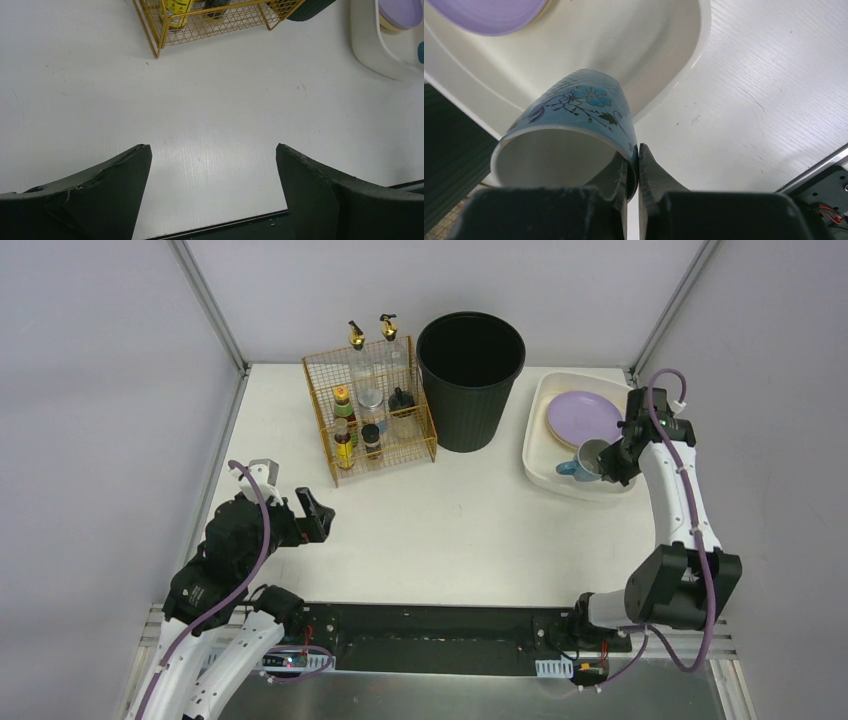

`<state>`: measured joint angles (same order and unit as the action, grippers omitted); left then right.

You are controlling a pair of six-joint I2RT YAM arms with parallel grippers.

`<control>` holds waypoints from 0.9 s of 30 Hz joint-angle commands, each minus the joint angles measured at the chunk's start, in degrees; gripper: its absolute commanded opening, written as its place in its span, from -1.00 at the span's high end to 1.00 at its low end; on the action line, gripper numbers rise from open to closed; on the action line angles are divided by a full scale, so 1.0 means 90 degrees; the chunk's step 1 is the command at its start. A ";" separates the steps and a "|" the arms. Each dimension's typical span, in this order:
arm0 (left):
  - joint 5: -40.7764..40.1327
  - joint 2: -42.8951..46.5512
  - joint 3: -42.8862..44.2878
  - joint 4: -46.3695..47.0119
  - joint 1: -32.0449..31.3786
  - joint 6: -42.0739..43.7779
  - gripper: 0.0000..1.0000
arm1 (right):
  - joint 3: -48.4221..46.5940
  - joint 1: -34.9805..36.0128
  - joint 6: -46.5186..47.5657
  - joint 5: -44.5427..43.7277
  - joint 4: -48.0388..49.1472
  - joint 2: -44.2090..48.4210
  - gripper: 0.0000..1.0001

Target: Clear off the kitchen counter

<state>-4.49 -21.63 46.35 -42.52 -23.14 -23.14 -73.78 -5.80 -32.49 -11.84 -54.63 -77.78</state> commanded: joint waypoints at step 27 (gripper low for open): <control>0.0135 -0.0073 0.0025 0.0076 0.0051 0.0100 -0.99 | -0.1443 -0.0664 -0.0063 0.0076 -0.0050 -0.2689 0.62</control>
<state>-4.29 -21.91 46.35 -42.52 -23.14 -23.14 -83.26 -11.42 -32.60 -11.29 -53.60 -102.10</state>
